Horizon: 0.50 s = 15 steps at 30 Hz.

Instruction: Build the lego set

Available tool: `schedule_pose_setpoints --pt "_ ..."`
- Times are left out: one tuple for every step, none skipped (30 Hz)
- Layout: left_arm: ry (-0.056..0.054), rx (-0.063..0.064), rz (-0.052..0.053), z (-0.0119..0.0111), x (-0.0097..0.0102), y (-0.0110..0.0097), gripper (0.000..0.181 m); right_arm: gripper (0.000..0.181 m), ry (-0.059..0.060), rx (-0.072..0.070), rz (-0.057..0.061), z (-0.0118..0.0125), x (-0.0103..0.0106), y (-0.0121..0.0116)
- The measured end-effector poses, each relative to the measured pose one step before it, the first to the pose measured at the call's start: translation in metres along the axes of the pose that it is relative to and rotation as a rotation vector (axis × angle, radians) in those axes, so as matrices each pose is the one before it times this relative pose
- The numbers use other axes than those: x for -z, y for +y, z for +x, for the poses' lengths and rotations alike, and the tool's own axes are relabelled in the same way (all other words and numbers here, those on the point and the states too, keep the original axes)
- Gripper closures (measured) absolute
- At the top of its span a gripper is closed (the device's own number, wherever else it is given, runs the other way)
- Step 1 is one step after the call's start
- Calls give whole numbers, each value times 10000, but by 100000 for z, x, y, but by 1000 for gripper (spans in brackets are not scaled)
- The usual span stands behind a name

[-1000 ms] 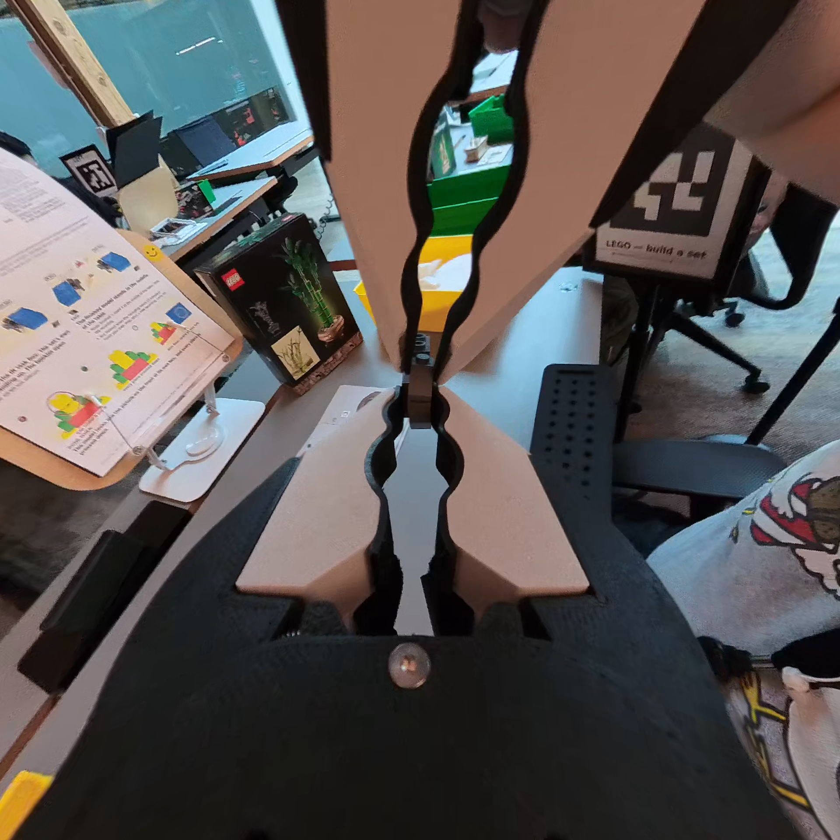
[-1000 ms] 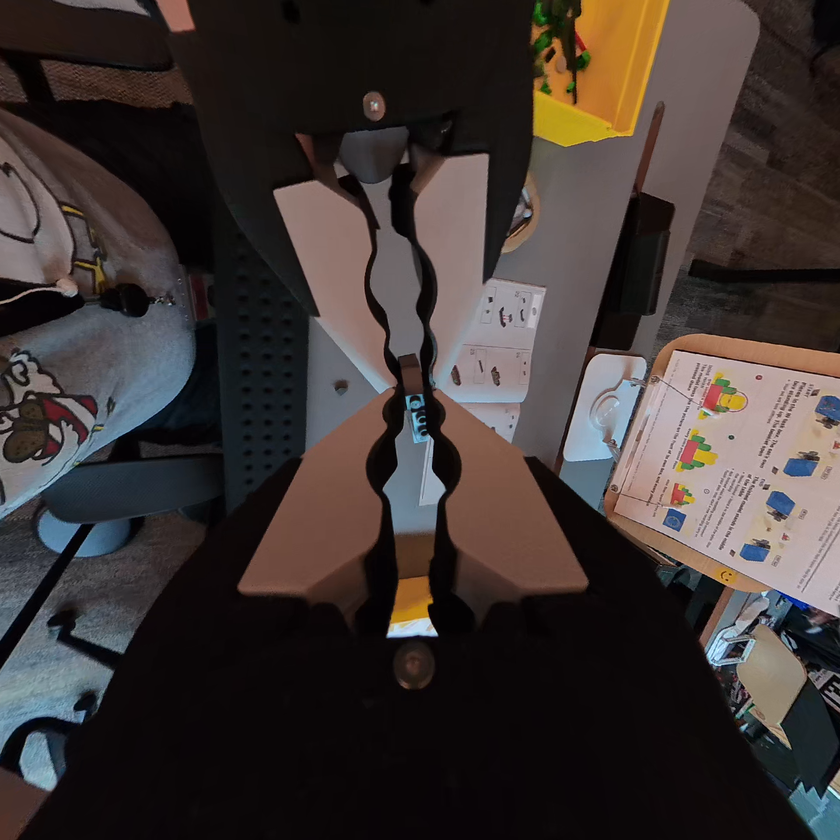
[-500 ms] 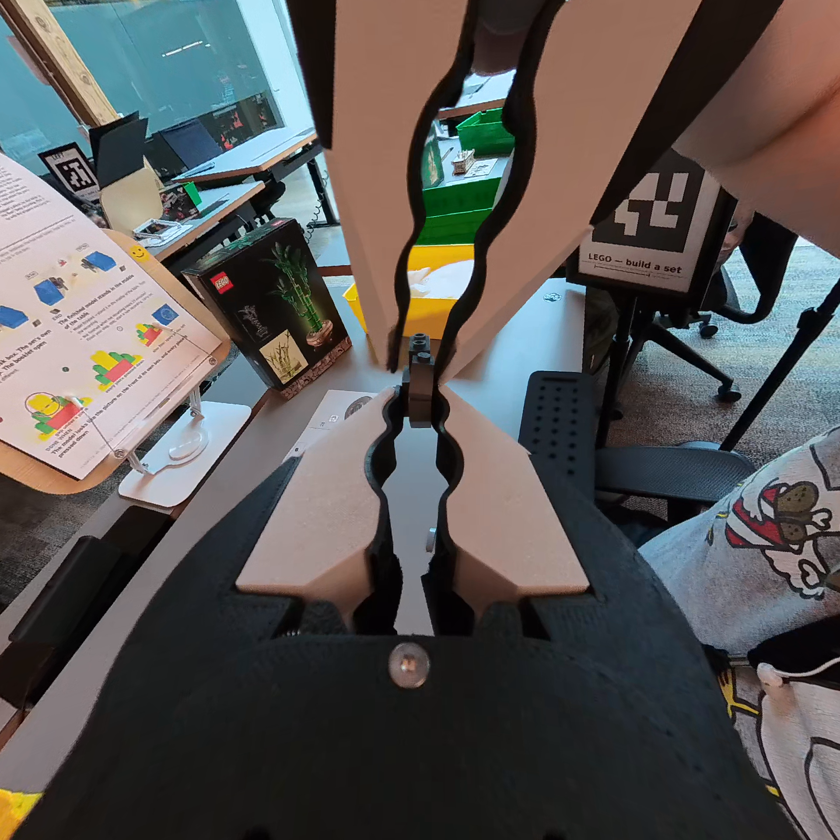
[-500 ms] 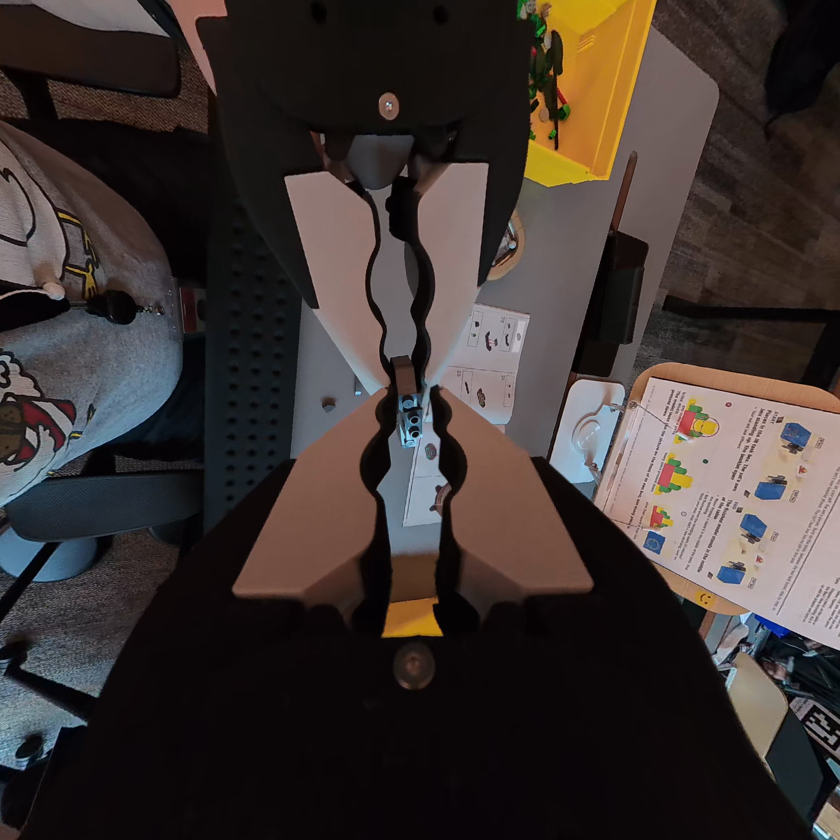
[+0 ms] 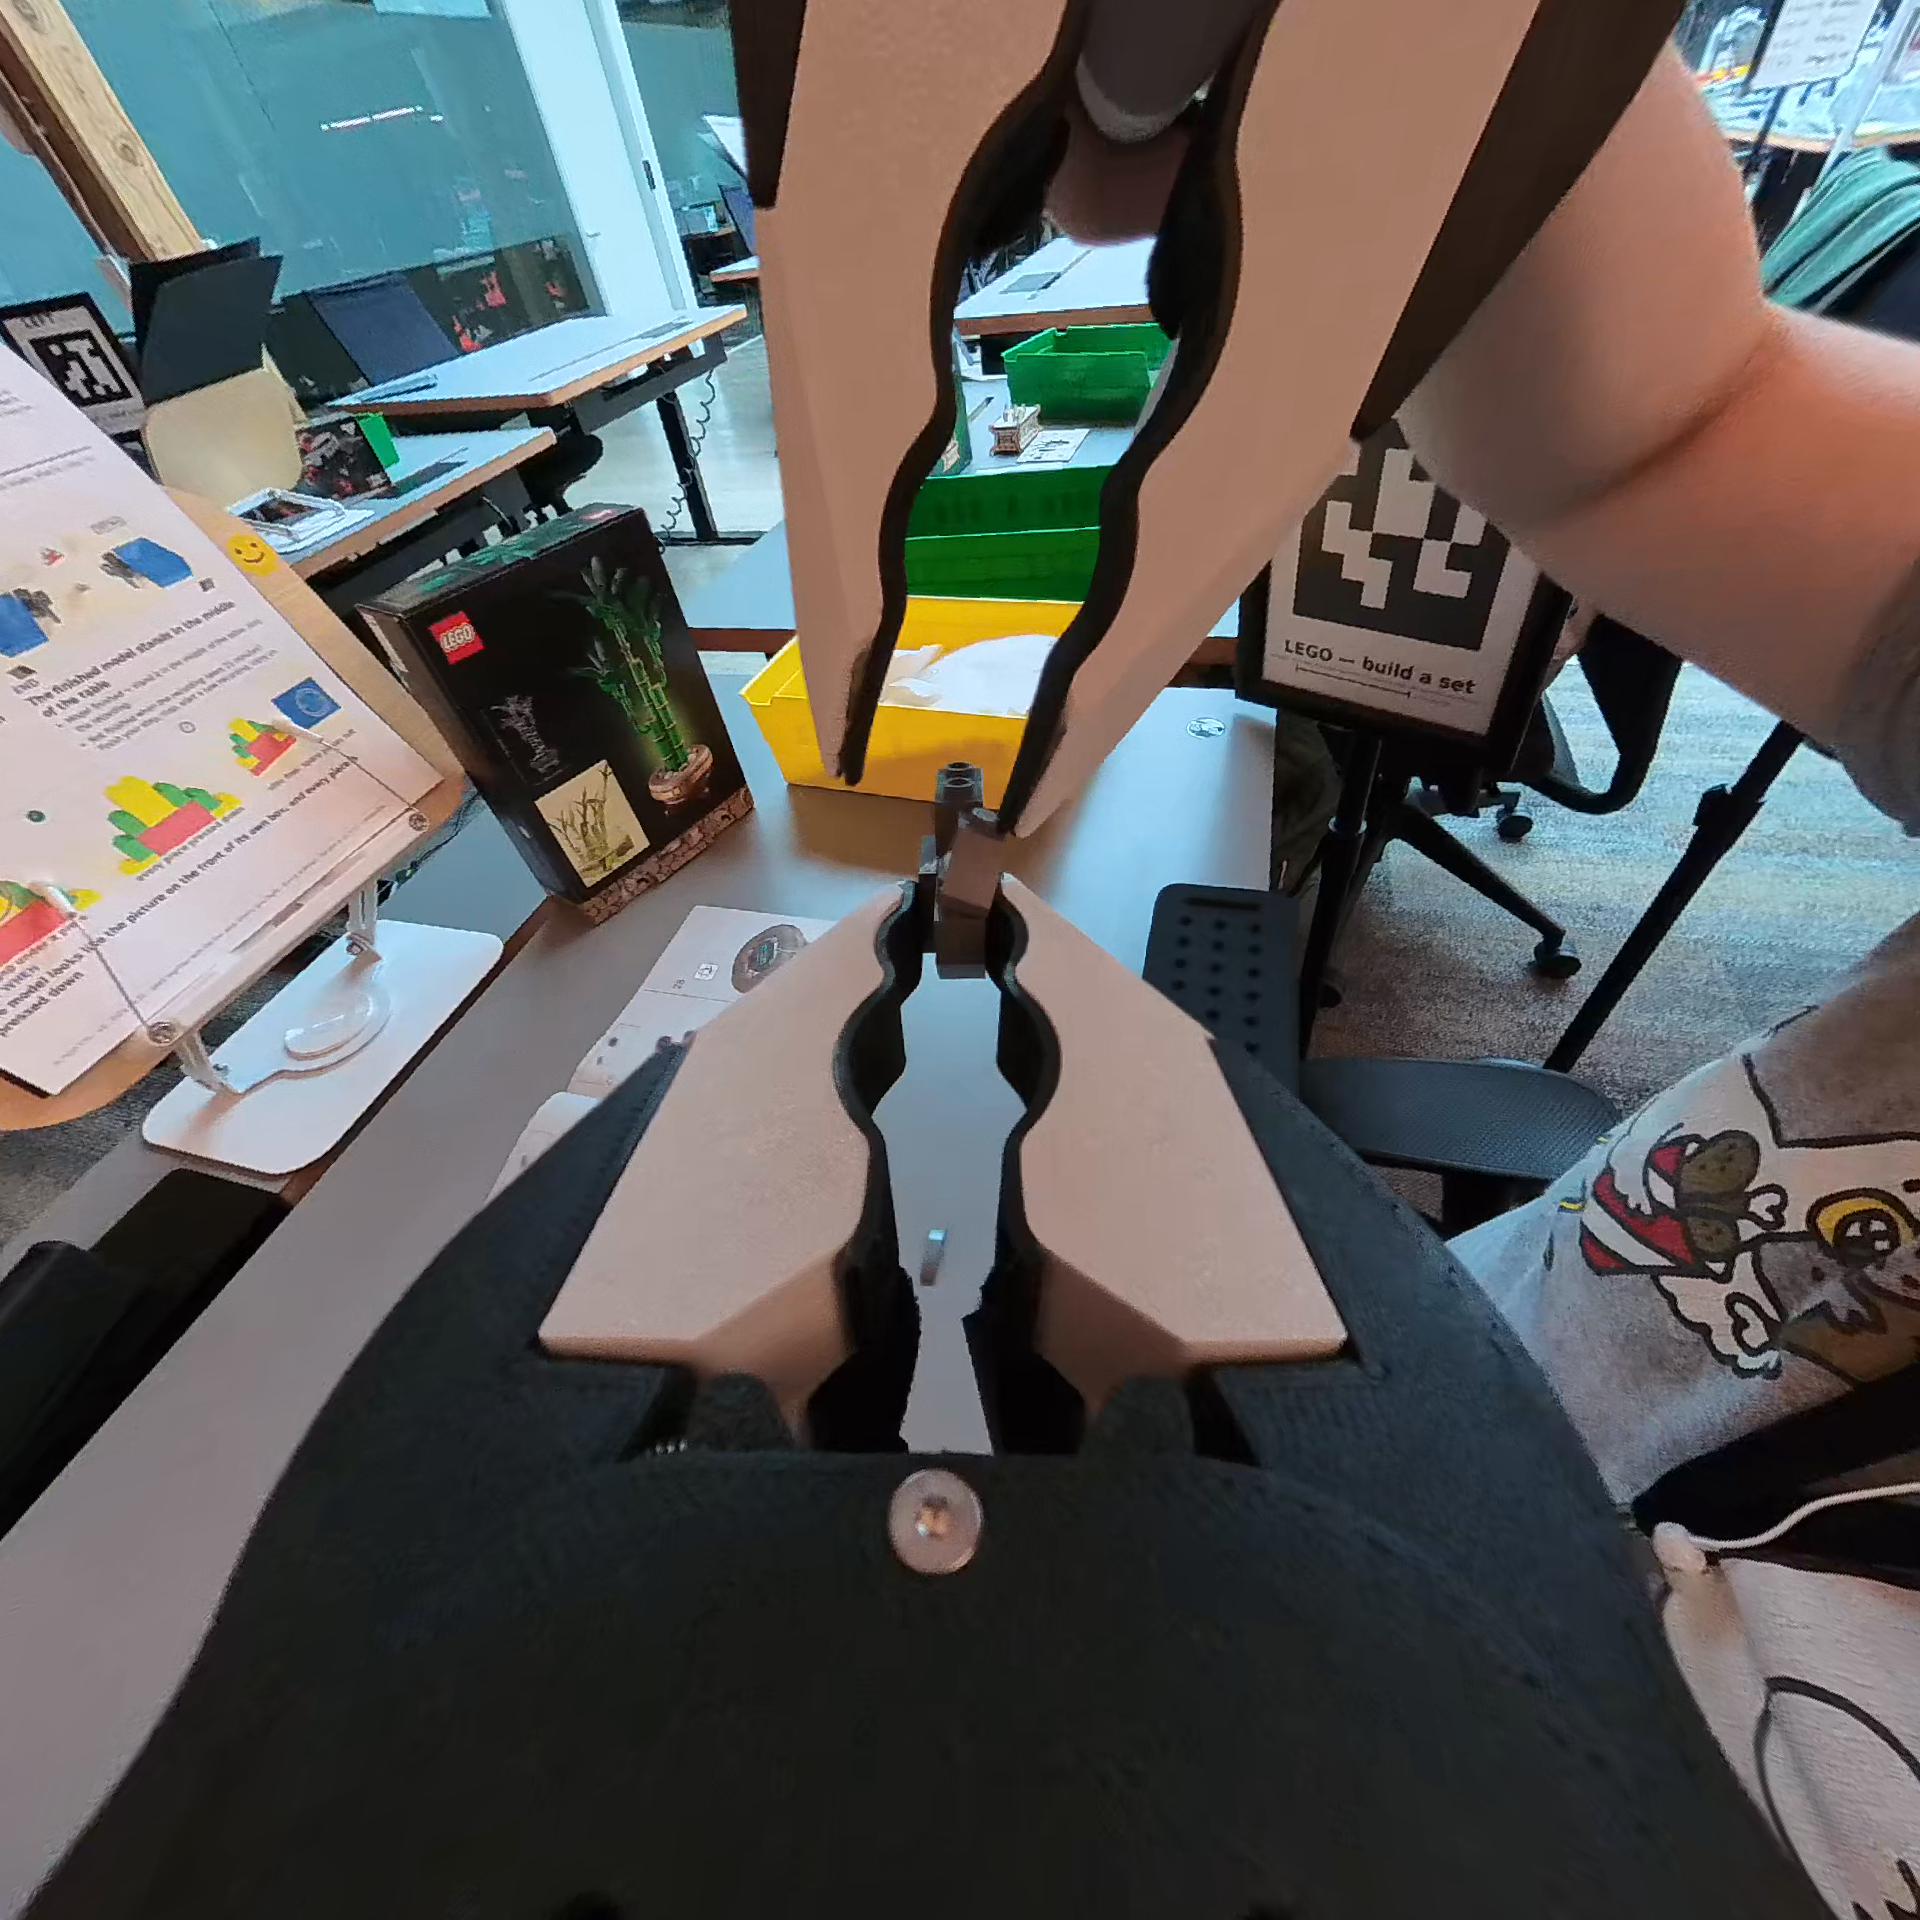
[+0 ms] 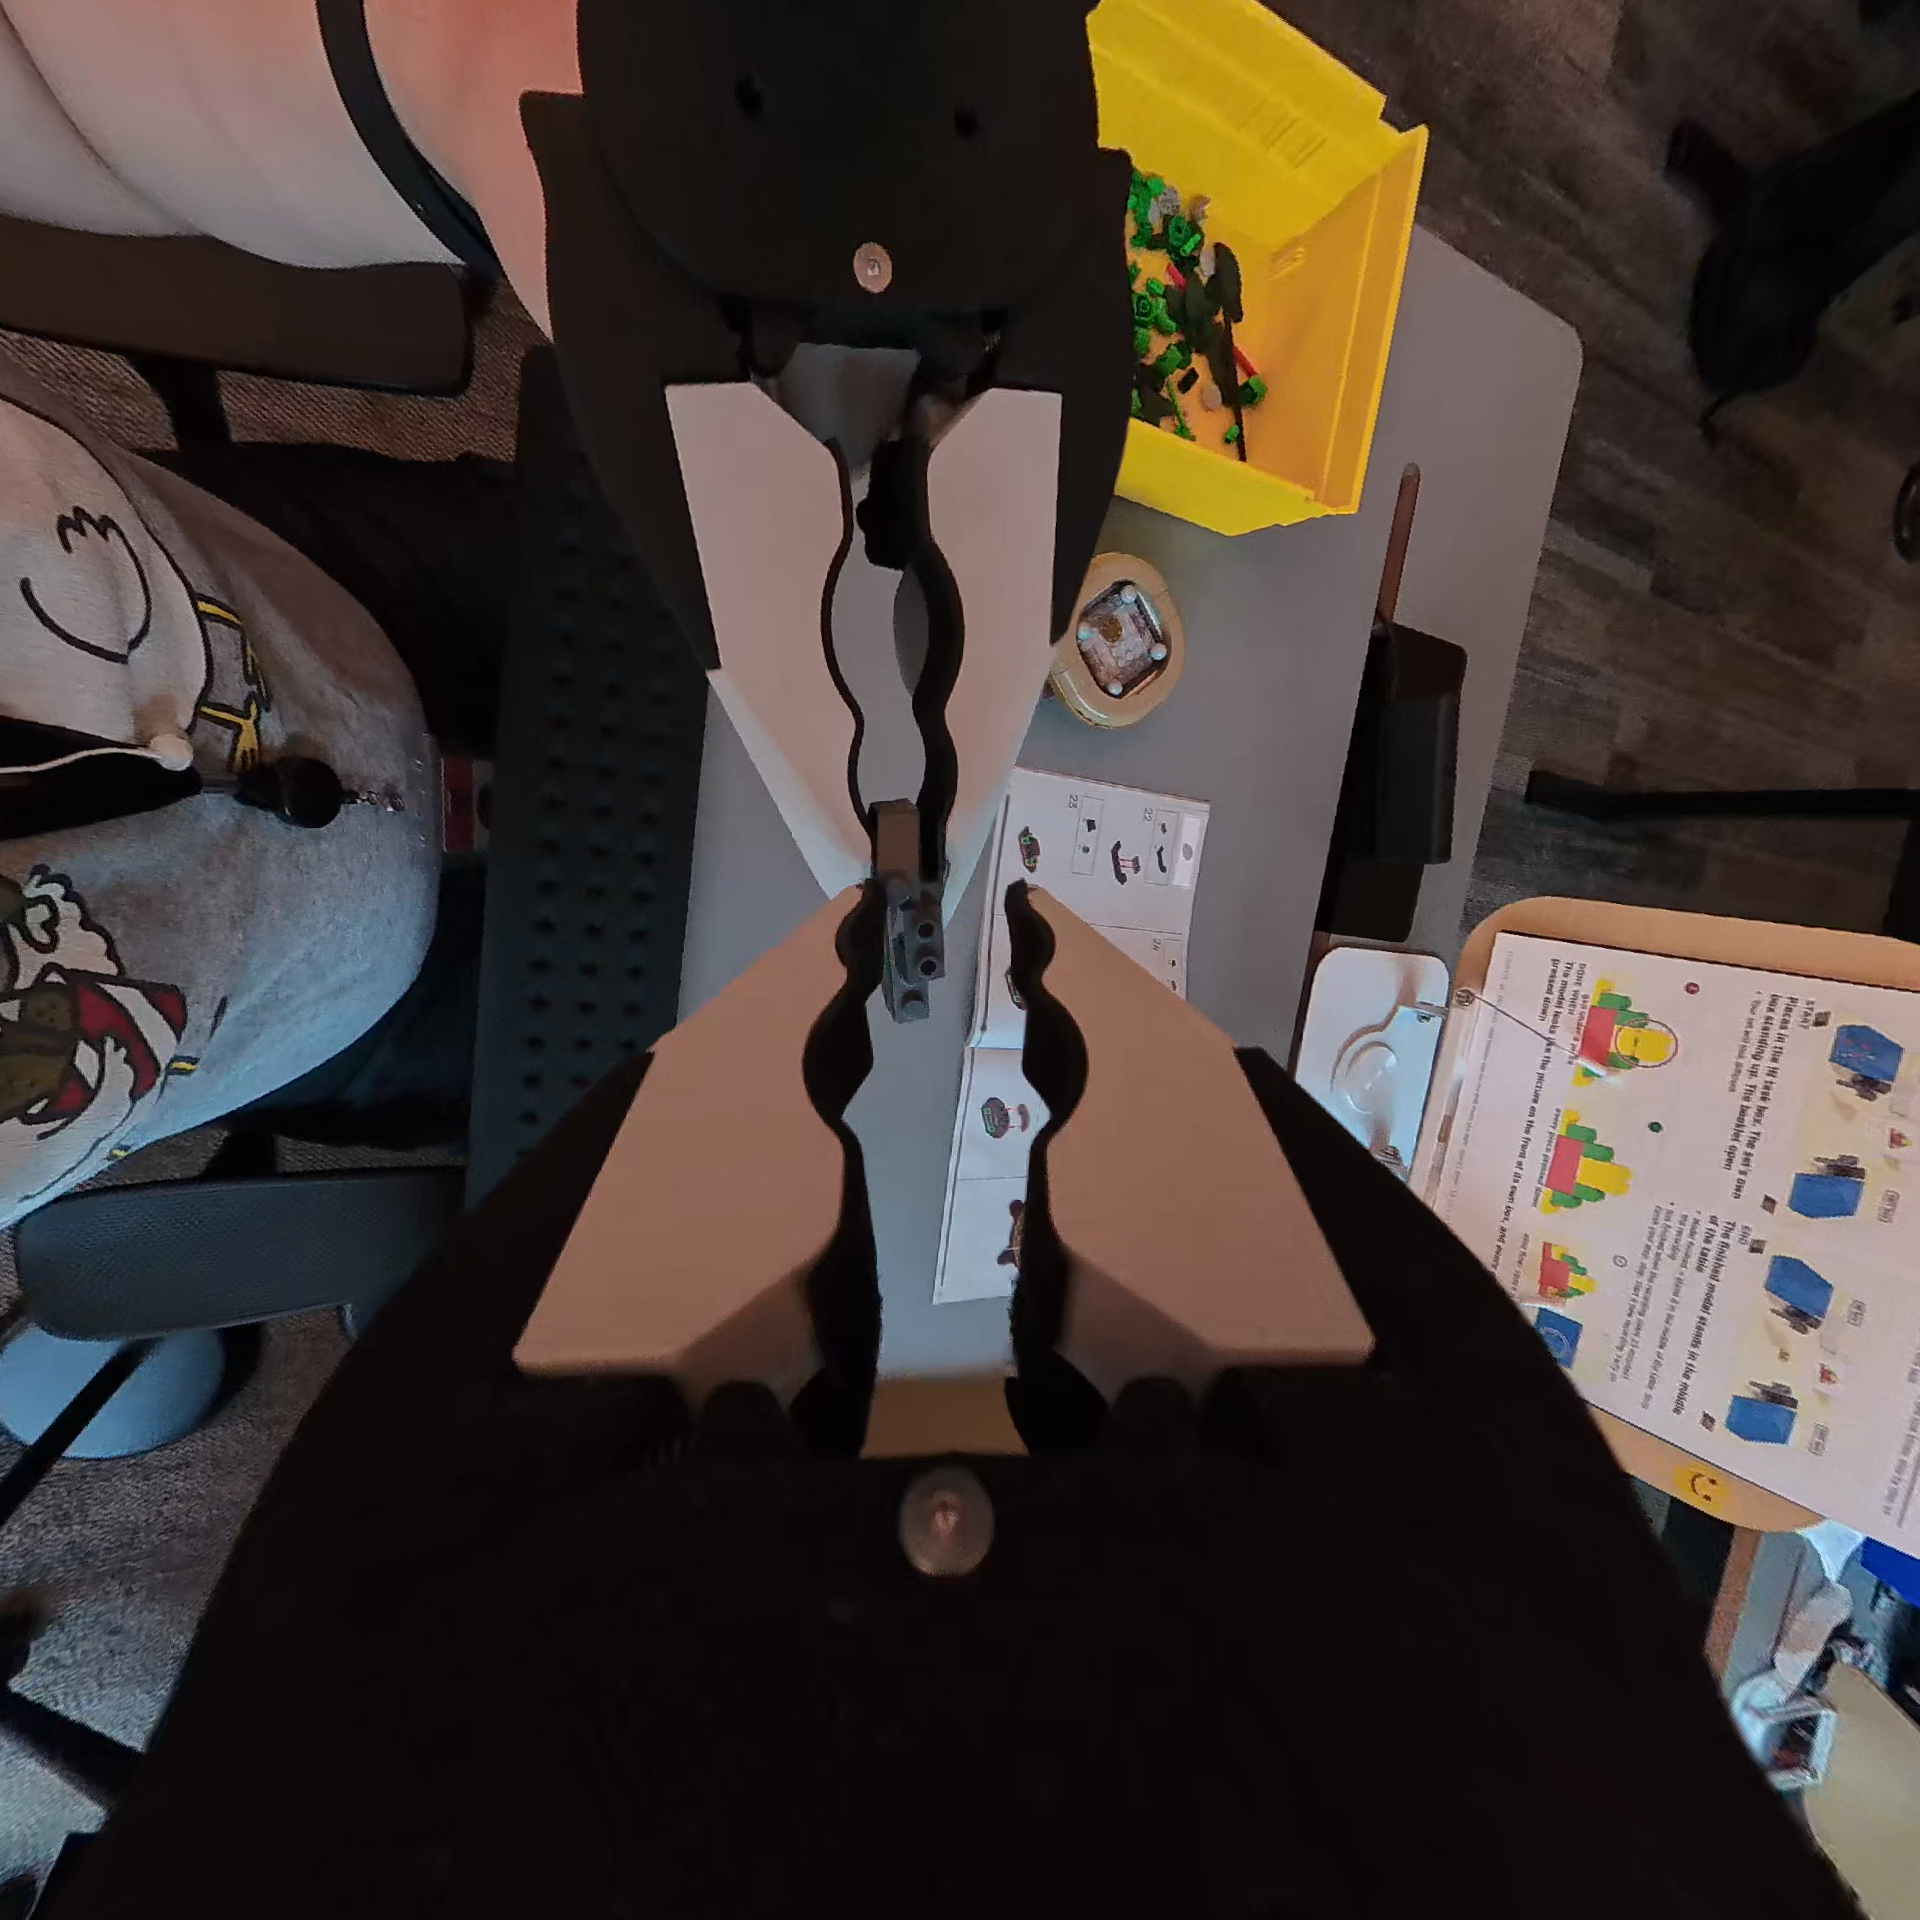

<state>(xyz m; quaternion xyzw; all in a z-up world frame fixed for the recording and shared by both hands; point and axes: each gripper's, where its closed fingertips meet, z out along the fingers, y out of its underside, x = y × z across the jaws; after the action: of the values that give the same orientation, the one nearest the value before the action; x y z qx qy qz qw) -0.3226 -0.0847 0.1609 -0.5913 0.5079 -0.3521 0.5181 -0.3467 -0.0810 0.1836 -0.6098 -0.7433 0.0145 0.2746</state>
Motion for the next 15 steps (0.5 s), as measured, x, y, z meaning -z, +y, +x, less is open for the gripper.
schedule_pose_setpoints --pt "25 52 17 -25 -70 25 172 158 -32 -9 14 12 13 133" --pt "24 32 24 0 -36 -12 172 157 13 8 -9 49 83 168" --pt "6 19 28 -8 16 -38 172 156 81 3 31 127 190 136" --pt "-37 4 40 -71 61 -55 172 155 7 -5 117 -29 301 84" --pt "-33 -9 57 -63 118 -87 172 155 -30 -34 252 -144 407 12" --pt "-11 0 73 -28 151 -121 172 154 -11 -57 417 -142 447 -50" --pt "-2 16 96 -16 180 -135 172 154 10 -152 574 -73 427 -60" --pt "23 30 117 19 204 -158 172 153 16 -302 677 24 312 -24" --pt "42 44 115 53 182 -153 172 152 -71 -392 734 -64 157 60" --pt "57 51 97 67 163 -145 172 152 -78 -445 768 -53 -5 119" --pt "82 53 71 102 108 -112 172 150 -18 -409 747 70 -111 167" --pt "97 63 53 103 65 -105 172 148 -85 -364 736 -25 -195 184" --pt "100 74 41 110 6 -128 172 145 -129 -339 592 -55 -225 325" --pt "108 79 33 103 -31 -133 172 143 -93 -284 496 68 -234 365" --pt "121 83 27 136 -83 -144 172 143 -87 -251 489 150 -214 306"
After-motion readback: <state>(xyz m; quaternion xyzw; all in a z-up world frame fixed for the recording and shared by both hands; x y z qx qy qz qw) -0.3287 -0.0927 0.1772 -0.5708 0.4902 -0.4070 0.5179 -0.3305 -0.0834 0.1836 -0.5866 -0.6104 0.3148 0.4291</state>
